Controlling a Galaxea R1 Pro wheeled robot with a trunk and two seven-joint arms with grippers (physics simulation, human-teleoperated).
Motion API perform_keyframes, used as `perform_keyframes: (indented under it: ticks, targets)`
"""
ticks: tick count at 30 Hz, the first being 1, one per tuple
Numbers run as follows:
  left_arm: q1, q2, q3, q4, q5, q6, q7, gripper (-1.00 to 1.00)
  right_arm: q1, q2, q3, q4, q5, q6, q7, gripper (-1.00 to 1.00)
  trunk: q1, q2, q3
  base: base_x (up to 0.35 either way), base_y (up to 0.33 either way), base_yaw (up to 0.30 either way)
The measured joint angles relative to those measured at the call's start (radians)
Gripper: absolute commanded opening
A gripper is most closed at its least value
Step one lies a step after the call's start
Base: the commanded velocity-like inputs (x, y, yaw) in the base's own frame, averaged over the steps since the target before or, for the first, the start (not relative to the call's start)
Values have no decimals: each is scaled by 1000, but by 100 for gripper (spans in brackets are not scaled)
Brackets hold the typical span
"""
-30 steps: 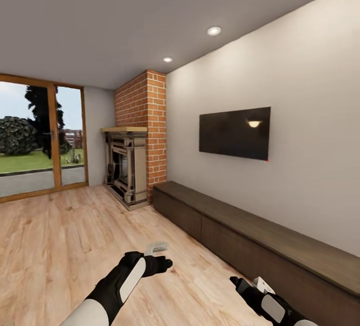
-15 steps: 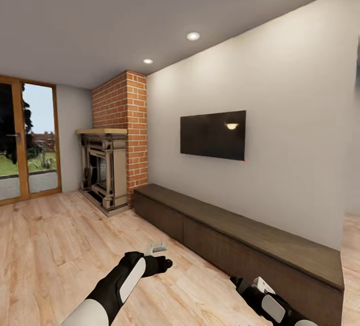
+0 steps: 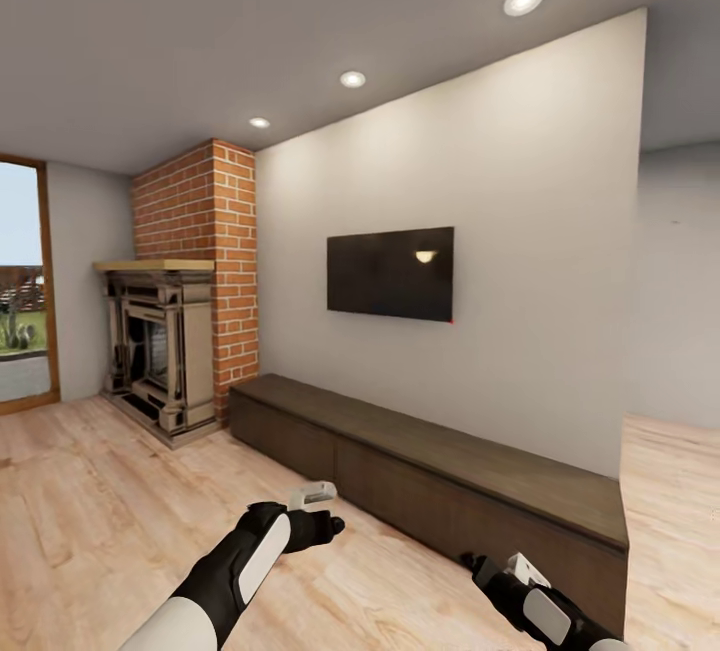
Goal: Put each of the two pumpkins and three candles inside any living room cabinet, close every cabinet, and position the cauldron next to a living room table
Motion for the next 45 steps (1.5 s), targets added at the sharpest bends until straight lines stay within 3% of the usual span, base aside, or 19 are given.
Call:
perform_keyframes:
  ticks: [11,45]
  targets:
    - [0,-1,-5,0,0,0,1,100,0,0,-1,0,0,0,0,100,0,0,9,0,232,-266]
    - [0,0,0,2,0,0,0,100,0,1,-1,0,0,0,0,100,0,0,39,0,55,-267]
